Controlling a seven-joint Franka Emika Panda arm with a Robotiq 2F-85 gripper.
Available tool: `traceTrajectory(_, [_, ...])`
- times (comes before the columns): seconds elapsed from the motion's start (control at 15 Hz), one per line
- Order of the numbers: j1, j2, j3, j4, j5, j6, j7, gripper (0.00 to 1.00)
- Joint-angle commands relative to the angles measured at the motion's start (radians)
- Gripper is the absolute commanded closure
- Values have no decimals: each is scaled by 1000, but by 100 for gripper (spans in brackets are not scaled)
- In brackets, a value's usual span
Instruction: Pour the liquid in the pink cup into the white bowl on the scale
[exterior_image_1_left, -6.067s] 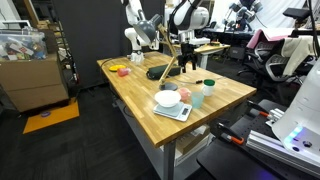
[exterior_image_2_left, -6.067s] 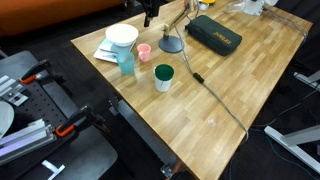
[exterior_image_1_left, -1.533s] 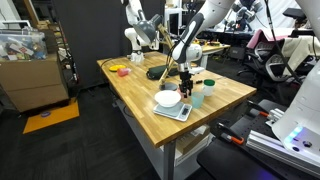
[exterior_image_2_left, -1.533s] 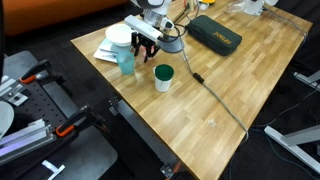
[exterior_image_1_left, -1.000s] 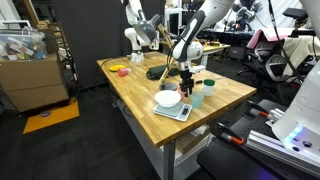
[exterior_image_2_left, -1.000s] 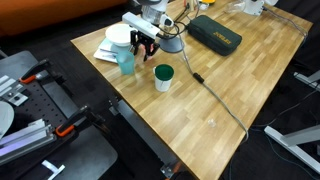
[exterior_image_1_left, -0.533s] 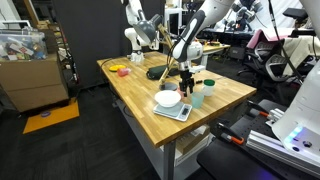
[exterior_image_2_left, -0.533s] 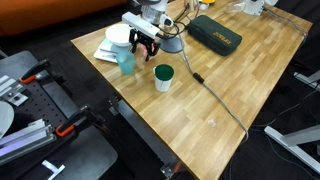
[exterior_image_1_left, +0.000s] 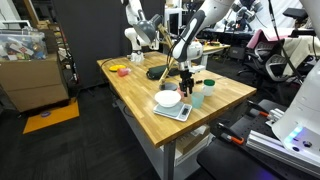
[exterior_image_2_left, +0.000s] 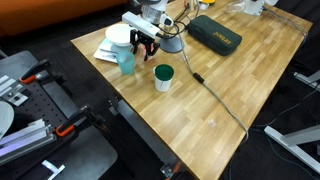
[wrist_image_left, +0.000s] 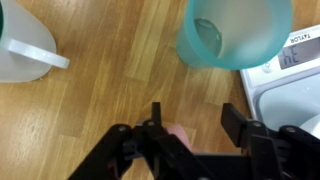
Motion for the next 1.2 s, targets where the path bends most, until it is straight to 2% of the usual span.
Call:
traceTrajectory(0.0, [-1, -14, 3, -10, 1, 9, 4, 64])
traceTrajectory(0.33, [-2, -16, 7, -12, 3, 11, 3, 99])
traceTrajectory(0.87, [60, -105, -7, -84, -57, 4, 18, 96])
traceTrajectory(1.13, [122, -187, -35, -138, -159, -99, 50, 96])
